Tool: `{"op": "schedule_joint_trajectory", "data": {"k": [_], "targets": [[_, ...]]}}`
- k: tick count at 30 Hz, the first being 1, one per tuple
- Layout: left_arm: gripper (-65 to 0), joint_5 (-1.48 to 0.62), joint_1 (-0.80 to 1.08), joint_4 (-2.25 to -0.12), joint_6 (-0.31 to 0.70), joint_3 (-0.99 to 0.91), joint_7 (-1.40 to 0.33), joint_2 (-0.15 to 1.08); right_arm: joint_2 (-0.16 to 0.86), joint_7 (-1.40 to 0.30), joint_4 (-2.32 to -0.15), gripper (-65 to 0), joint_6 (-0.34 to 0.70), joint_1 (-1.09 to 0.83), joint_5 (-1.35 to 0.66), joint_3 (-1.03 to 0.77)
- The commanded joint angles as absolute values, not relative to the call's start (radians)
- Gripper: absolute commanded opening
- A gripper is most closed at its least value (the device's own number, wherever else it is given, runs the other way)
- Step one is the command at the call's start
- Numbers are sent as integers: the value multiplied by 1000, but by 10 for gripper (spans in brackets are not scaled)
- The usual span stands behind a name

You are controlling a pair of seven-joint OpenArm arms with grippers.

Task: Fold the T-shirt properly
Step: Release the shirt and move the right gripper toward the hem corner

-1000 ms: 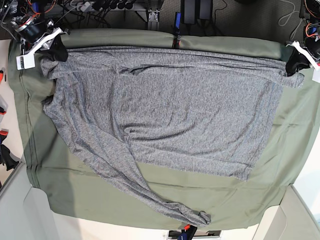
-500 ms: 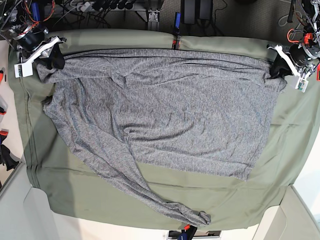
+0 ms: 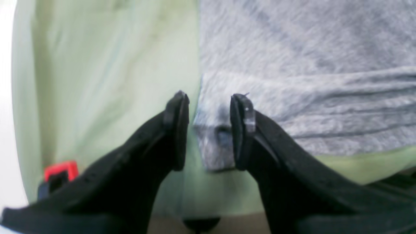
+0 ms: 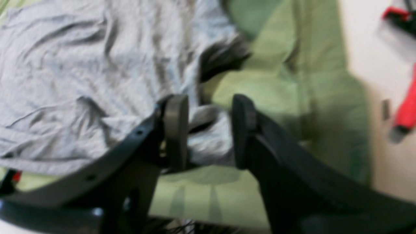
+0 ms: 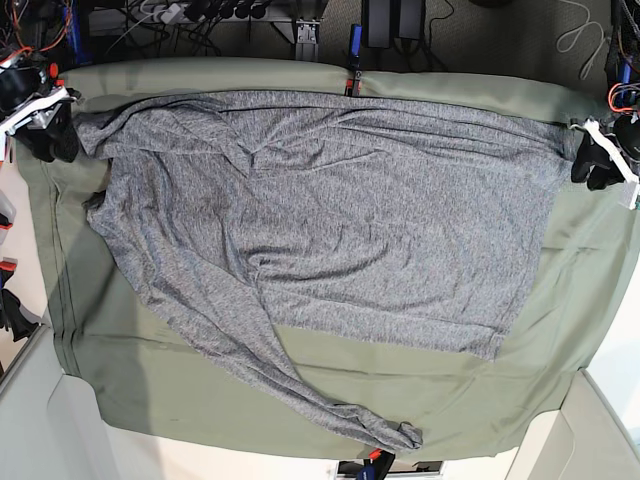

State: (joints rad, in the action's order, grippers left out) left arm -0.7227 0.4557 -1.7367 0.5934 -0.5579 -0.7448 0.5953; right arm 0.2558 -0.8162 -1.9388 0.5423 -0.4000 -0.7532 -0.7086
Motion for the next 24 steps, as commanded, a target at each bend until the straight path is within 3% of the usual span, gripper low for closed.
{"op": "schedule_joint_trajectory", "data": {"k": [1, 9, 13, 18, 24], "targets": [[-404, -736, 436, -1747, 601, -559, -726, 613, 271, -780, -1948, -420, 545, -368, -759, -711], [-404, -673, 305, -1702, 562, -411, -726, 633, 302, -751, -1761, -418, 519, -123, -654, -641], [-404, -627, 194, -1592, 560, -311, -724, 638, 336, -714, -1605, -418, 519, -12, -589, -568], [-404, -620, 23, -1438, 561, -238, -718, 638, 344, -696, -1402, -343, 520, 114, -529, -485], [-383, -570, -181, -1232, 560, -147, -636, 637, 343, -696, -1279, -343, 520, 154, -521, -399]]}}
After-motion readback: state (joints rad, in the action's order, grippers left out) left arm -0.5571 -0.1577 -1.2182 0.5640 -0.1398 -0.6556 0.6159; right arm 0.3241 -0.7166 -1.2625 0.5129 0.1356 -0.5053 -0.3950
